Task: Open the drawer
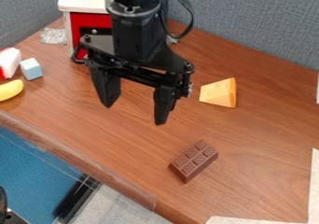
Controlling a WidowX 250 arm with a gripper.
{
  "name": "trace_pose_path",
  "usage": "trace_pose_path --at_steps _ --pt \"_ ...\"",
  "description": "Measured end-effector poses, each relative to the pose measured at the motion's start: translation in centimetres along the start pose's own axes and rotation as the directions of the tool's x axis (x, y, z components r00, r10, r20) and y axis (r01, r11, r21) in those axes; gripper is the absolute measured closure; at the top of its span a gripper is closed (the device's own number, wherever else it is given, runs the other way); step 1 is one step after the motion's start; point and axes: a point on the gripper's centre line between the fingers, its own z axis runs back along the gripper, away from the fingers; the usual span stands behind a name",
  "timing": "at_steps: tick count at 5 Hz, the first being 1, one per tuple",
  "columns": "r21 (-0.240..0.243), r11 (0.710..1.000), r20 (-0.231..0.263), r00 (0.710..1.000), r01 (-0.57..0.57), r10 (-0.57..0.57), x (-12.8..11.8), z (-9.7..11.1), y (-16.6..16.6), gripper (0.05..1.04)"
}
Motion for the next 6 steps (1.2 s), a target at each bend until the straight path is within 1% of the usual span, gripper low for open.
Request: trace_pose_path --at_steps 1,2,3,4,5,6 --pt "0.004 1.000 -0.010 1.000 0.002 -0.002 -0.1 -0.5 0.1 0.085" --pt "0.021 1.000 0.069 0.998 -0.013 0.012 1.1 -2.0 2.1 0.085" --pt "0.034 0.998 0.197 0.978 0.057 -0.063 2.6 -3.0 3.6 0.087" --pt "0.031 0.990 0.309 0.941 0.136 -0.139 4.6 -3.9 5.7 0.084" --pt "0.022 0.971 0.362 0.904 0.237 -0.229 6.3 -5.5 7.8 0.084" --pt "0.039 0.931 0.371 0.860 0.363 -0.351 8.3 -6.4 8.4 0.084"
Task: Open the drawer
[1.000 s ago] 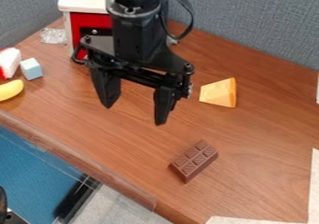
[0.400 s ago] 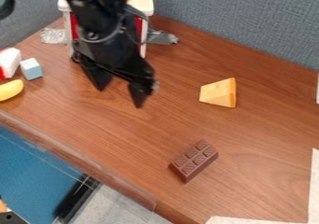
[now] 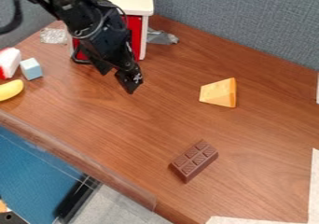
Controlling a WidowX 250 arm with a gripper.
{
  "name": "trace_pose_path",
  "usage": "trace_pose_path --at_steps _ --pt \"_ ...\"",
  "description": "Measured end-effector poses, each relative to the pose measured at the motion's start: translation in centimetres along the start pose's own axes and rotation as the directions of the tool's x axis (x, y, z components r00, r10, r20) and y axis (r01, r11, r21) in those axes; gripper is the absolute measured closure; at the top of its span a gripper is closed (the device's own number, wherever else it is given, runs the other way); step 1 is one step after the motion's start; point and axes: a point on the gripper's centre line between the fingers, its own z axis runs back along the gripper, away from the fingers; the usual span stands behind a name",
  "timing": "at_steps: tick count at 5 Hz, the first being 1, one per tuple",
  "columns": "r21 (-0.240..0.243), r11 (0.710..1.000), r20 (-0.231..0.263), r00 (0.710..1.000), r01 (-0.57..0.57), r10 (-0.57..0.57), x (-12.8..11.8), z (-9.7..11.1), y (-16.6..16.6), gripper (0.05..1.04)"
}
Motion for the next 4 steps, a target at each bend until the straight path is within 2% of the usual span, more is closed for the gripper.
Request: trace_pose_path --at_steps 1,4 --pt "-0.014 0.996 -0.026 0.996 0.084 -0.084 1.1 -1.4 1.3 0.084" --pt "-0.023 0.972 -0.036 0.972 0.233 -0.234 3.6 -4.5 3.6 0.084"
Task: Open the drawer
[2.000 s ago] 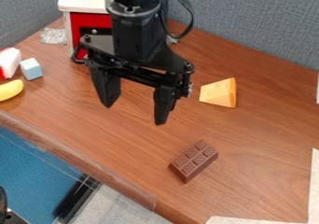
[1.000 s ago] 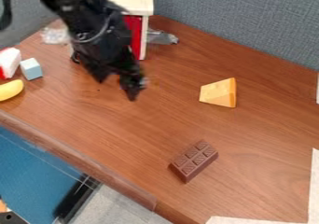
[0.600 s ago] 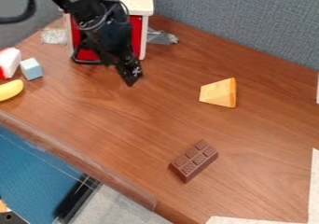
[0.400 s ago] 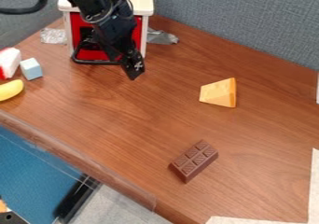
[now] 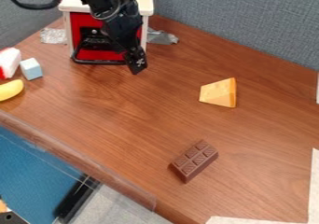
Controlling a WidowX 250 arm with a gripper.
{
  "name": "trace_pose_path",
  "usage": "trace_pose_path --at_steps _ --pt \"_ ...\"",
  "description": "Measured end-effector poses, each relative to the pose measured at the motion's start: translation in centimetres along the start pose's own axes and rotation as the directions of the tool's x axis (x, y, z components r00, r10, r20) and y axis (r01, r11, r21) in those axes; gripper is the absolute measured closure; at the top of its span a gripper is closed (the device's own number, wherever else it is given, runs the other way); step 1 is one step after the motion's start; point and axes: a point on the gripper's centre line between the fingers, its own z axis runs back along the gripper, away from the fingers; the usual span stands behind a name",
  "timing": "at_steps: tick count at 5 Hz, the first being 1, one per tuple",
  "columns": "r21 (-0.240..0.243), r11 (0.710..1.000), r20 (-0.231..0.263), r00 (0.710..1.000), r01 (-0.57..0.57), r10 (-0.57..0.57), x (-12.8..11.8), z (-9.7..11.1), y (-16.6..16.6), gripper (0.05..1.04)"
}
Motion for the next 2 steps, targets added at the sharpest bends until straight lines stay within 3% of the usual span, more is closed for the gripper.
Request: trace_pose_path --at_steps 2 --pt "-0.021 0.999 -0.042 0.999 0.026 -0.027 0.24 -0.41 1.32 0.084"
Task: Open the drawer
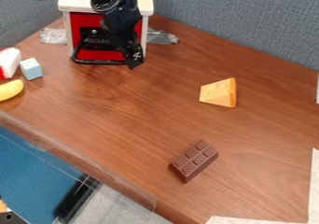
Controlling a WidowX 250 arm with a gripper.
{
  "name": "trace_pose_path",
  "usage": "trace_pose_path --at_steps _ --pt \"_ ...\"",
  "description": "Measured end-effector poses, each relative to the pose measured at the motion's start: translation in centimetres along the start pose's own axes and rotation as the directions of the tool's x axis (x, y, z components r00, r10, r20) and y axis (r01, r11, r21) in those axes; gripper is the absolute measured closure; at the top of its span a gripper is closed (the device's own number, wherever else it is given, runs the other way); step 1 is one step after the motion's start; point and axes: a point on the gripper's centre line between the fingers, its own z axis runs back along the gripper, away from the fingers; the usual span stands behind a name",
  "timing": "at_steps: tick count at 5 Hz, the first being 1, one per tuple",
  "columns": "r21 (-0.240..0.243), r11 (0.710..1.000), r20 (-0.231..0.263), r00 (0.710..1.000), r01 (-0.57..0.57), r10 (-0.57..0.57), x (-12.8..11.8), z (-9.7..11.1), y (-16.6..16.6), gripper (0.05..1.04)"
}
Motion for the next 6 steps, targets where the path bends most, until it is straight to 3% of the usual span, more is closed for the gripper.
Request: trace_pose_path --at_steps 3,6 --pt "-0.086 0.996 -0.107 0.993 0.036 -0.045 -1.1 0.0 1.2 0.084" --pt "-0.089 0.993 -0.133 0.987 0.080 -0.091 -2.0 -0.2 1.4 0.084"
